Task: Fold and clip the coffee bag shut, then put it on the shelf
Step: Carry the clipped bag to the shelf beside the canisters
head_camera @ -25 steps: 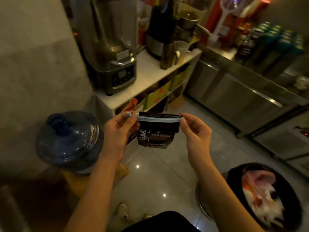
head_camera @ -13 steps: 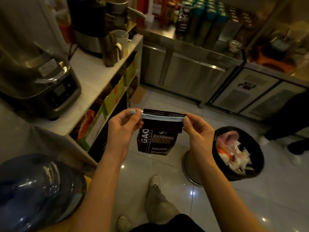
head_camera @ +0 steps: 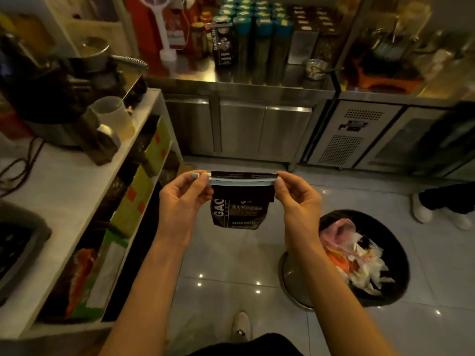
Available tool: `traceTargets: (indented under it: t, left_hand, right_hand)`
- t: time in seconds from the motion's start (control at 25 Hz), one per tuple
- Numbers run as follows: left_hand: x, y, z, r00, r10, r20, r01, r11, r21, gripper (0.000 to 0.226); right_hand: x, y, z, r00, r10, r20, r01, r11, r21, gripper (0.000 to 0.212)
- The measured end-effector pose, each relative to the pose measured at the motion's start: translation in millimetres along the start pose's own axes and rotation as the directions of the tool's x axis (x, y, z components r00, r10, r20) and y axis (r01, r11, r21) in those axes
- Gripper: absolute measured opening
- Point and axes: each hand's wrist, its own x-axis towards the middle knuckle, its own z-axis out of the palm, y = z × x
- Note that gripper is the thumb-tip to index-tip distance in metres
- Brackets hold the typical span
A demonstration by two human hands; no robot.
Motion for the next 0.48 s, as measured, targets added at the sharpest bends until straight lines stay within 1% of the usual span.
traceTargets:
  t: [0.08, 0.24, 0.48]
  left_hand:
    - [32.2, 1.3, 16.8, 1.000, 0.001, 0.015, 0.000, 1.000, -0.015, 0.014]
    - [102.4, -6.0, 38.8, 0.999, -0.004, 0.043, 0.003, 0.999, 0.040, 0.008]
    - [240.2, 0.2, 55.0, 0.996, -0.005, 0.092, 0.004, 1.000, 0.009, 0.009]
  right_hand:
    - [32.8, 0.7, 1.4, 1.000, -0.002, -0.023, 0.002, 1.000, 0.020, 0.013]
    - [101.2, 9.7, 13.2, 0.999, 0.016, -0.051, -0.014, 0.999, 0.029, 0.013]
    - [216.9, 20.9, 64.7, 0.997, -0.013, -0.080, 0.013, 1.000, -0.003, 0.013]
